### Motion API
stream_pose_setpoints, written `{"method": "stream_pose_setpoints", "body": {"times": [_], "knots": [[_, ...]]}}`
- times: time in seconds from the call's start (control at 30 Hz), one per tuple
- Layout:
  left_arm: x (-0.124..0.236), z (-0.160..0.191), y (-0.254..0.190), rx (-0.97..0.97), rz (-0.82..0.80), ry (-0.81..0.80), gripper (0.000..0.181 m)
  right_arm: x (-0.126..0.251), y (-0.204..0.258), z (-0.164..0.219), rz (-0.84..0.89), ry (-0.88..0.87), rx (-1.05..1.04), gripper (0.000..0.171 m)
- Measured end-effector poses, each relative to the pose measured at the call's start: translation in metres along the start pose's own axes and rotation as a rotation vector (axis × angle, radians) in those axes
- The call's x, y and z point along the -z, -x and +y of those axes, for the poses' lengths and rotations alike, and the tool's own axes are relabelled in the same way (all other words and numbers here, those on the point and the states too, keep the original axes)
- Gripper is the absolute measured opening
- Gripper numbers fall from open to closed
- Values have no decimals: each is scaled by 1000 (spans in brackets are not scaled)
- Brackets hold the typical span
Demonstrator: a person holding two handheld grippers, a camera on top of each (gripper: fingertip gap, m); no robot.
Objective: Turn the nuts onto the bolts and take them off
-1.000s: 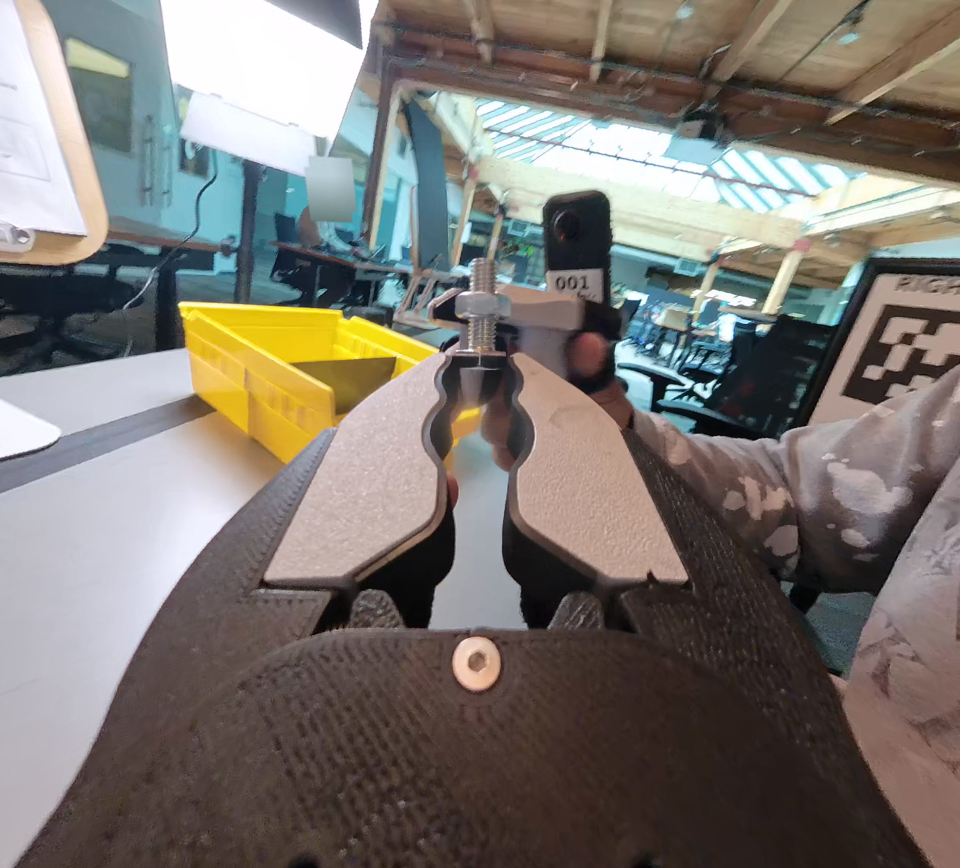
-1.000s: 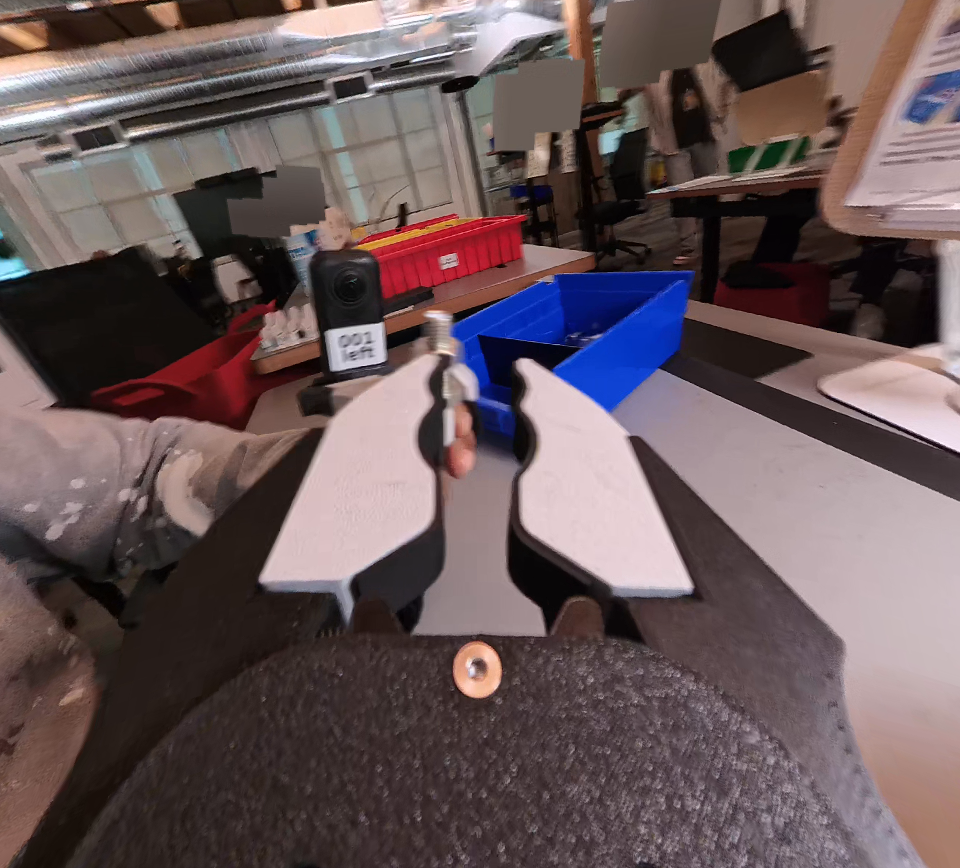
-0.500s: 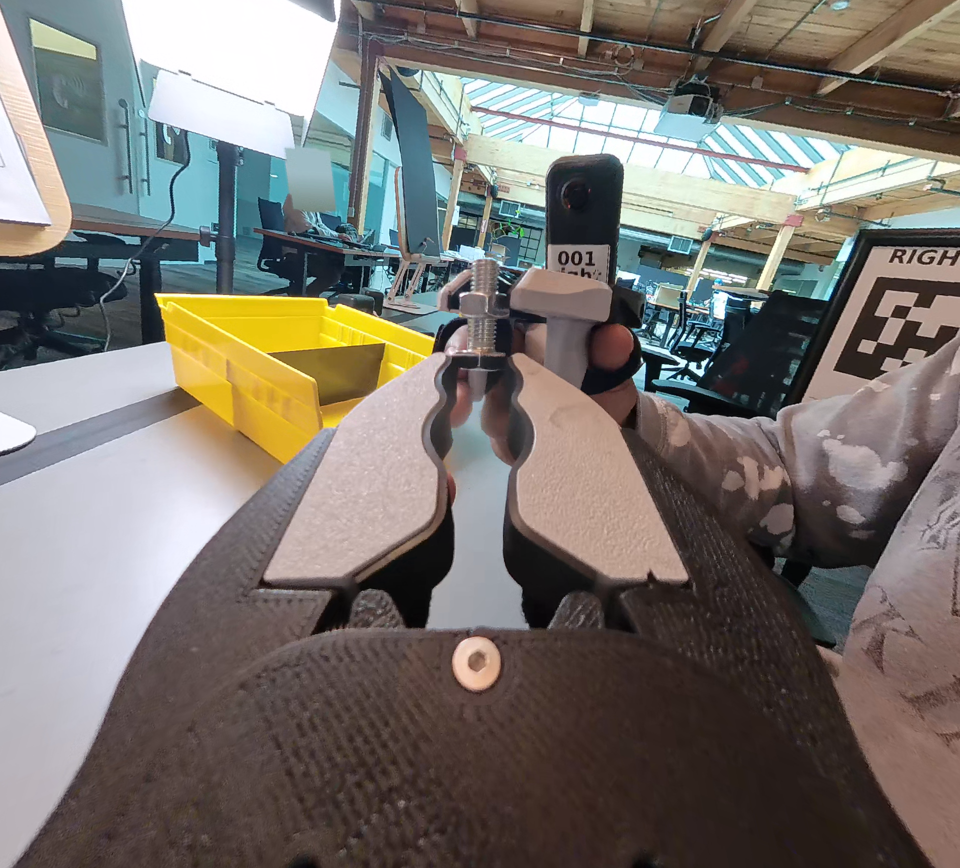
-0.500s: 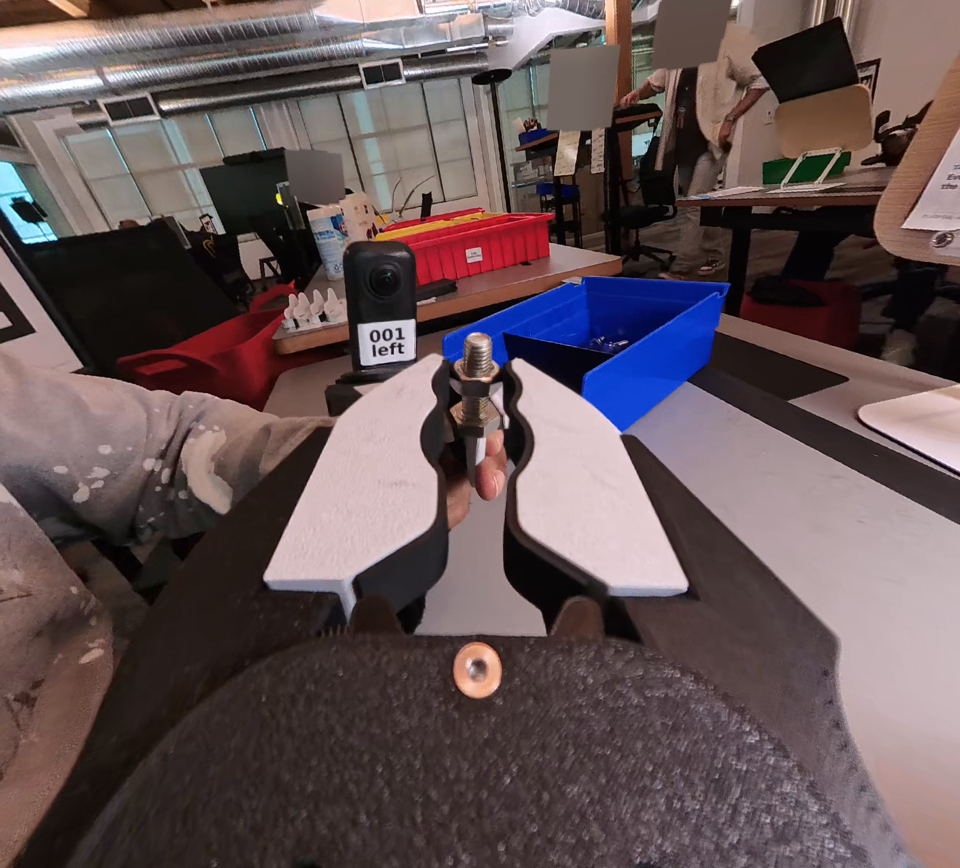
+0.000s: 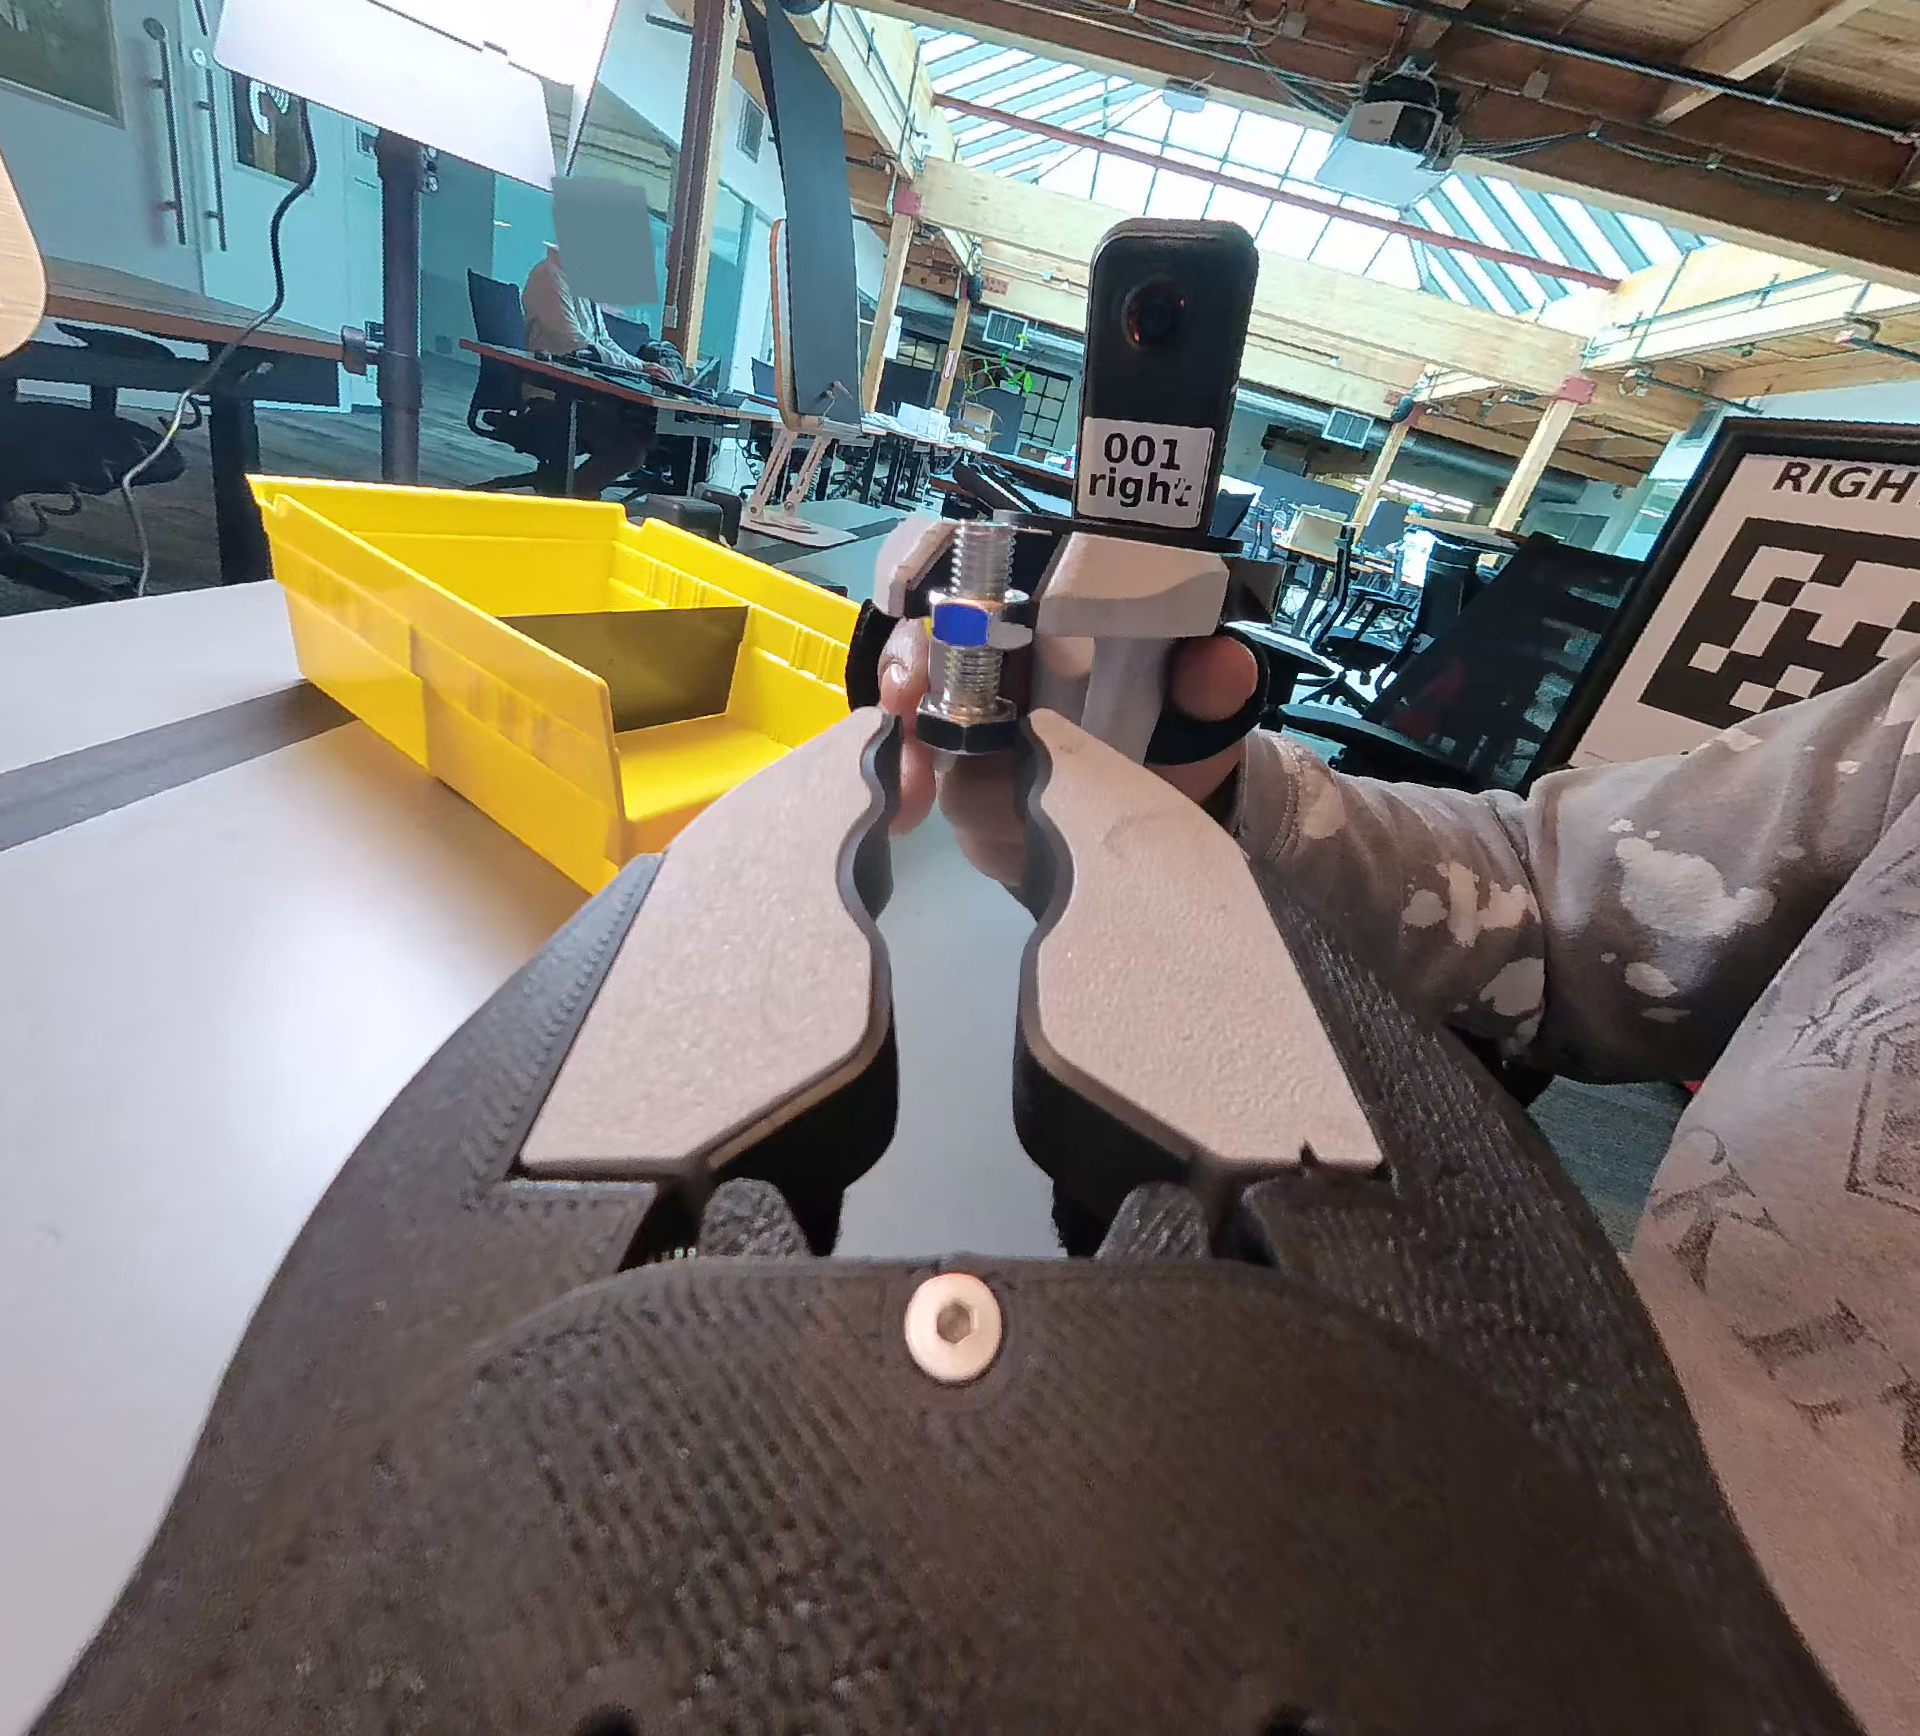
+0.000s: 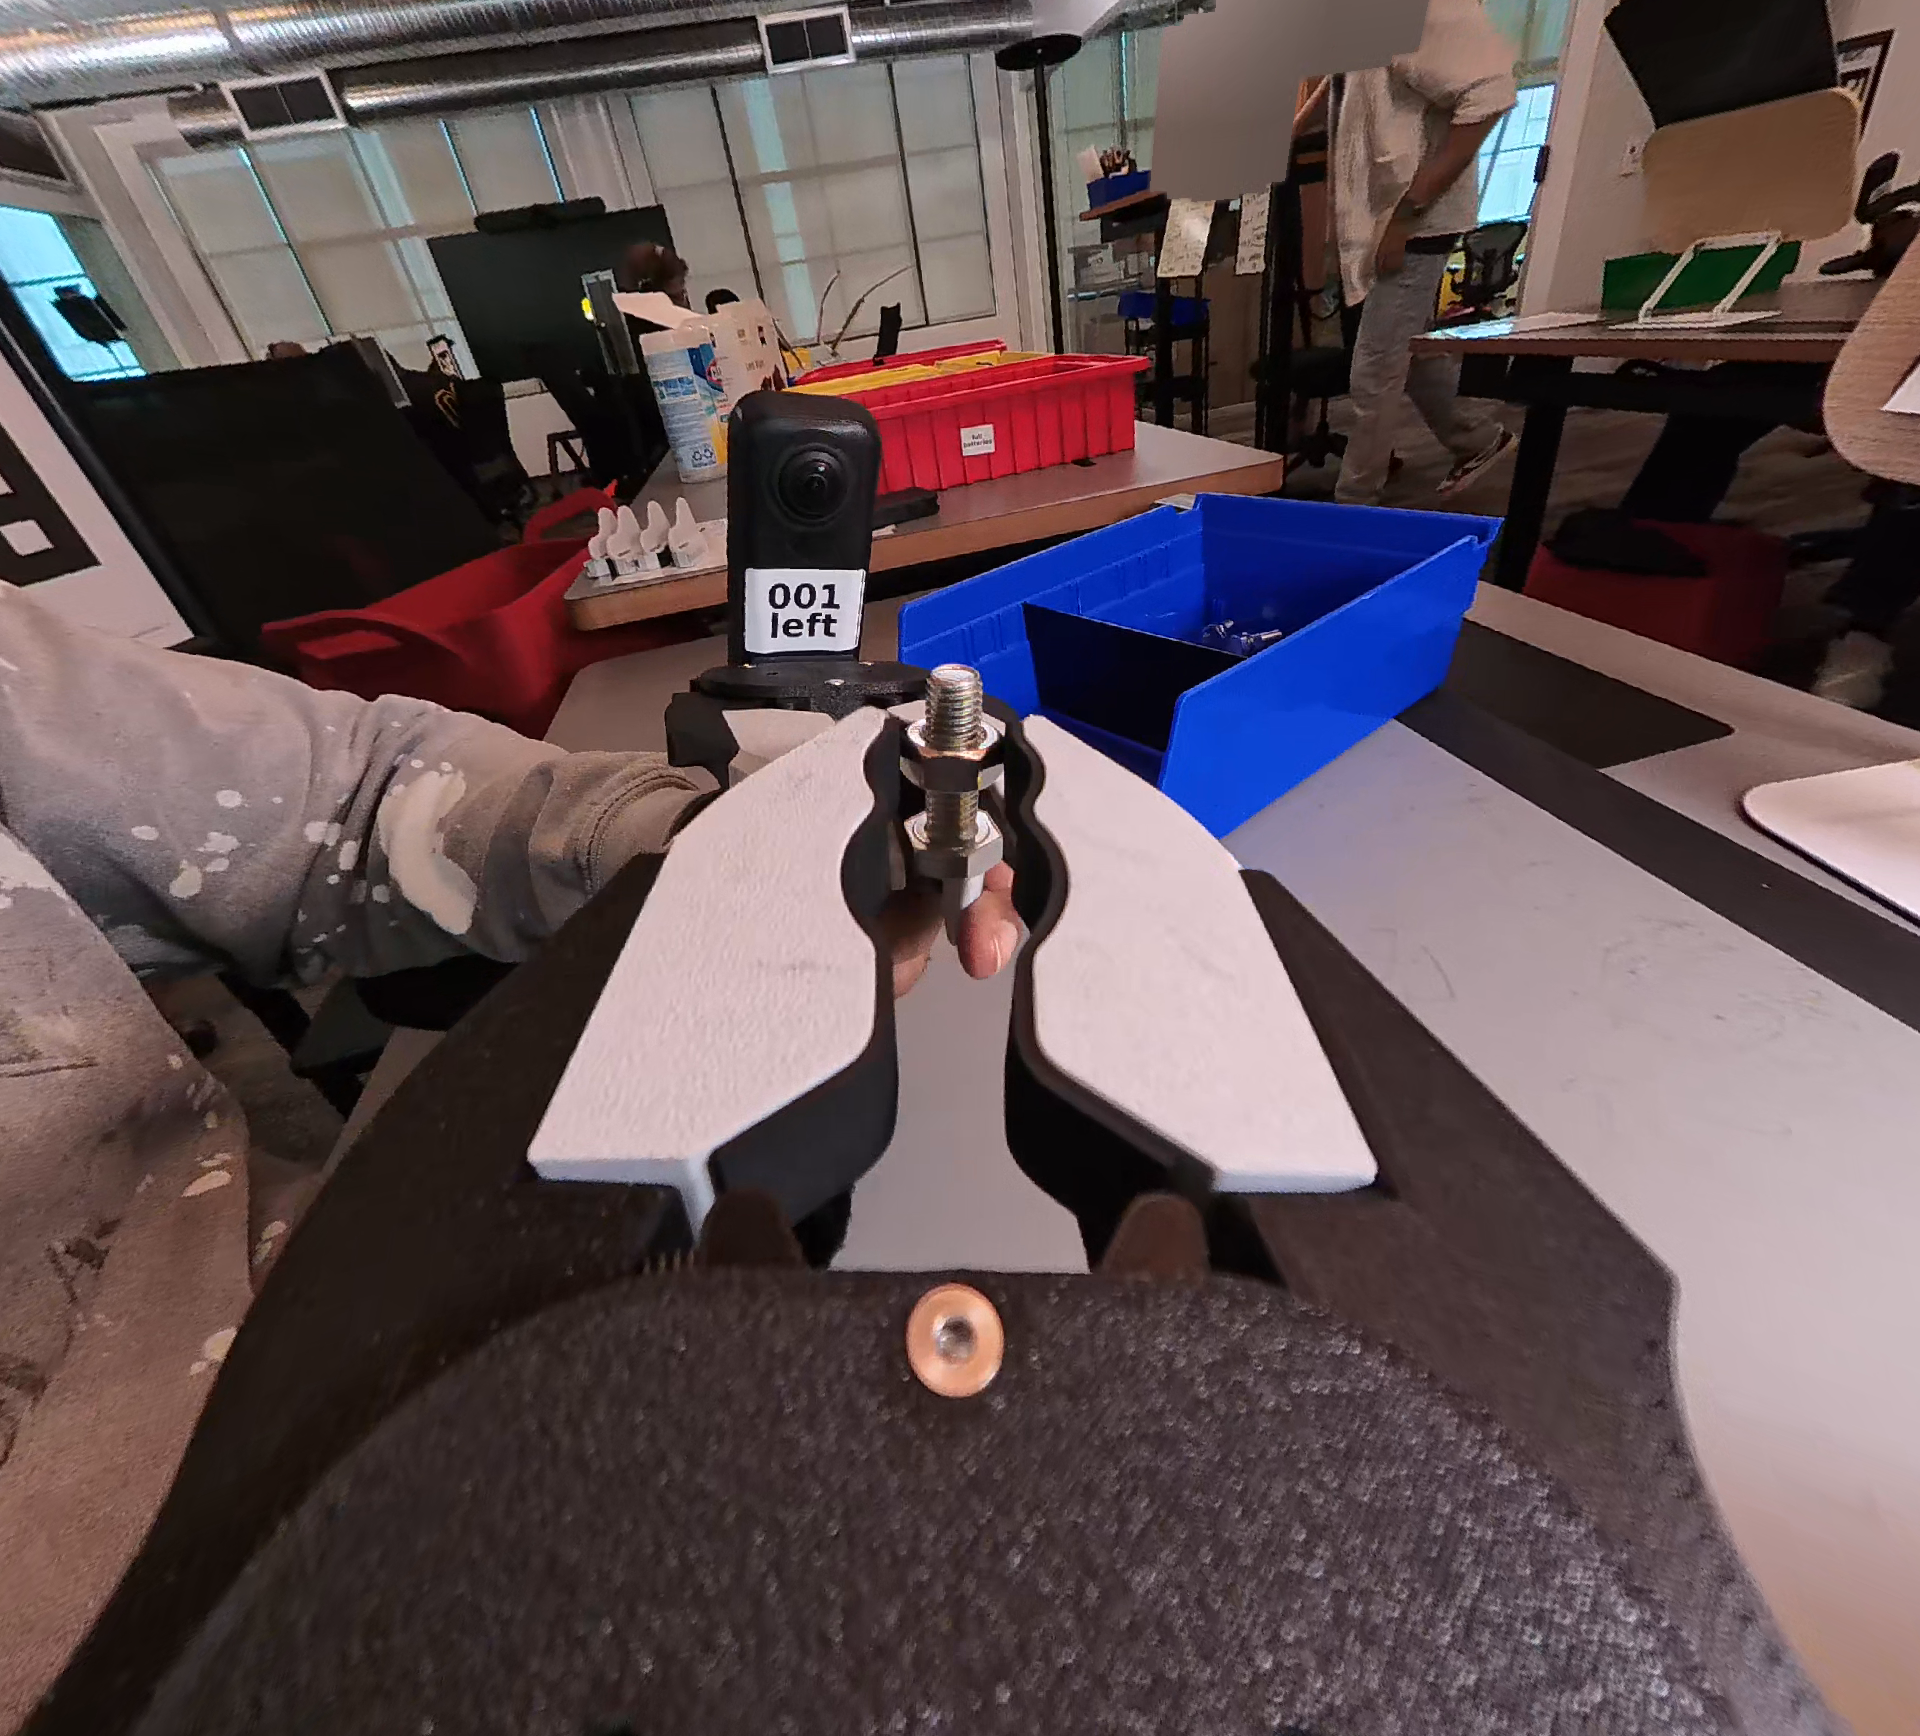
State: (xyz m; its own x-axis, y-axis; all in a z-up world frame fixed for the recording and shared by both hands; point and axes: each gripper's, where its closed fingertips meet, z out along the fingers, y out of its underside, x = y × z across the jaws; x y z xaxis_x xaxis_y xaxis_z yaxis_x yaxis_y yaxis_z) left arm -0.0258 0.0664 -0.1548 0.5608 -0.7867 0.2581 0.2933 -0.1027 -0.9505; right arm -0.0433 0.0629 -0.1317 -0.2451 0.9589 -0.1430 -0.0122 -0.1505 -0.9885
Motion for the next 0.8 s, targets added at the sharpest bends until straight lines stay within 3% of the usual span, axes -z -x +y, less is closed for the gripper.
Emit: {"method": "stream_pose_setpoints", "body": {"times": [0.63, 0.8], "knots": [[1, -1, -4, -53, 0, -12, 17, 1, 3, -2, -11, -1, 9, 19], [3, -6, -2, -75, -23, -36, 18, 2, -3, -2, 22, -5, -3, 32]]}}
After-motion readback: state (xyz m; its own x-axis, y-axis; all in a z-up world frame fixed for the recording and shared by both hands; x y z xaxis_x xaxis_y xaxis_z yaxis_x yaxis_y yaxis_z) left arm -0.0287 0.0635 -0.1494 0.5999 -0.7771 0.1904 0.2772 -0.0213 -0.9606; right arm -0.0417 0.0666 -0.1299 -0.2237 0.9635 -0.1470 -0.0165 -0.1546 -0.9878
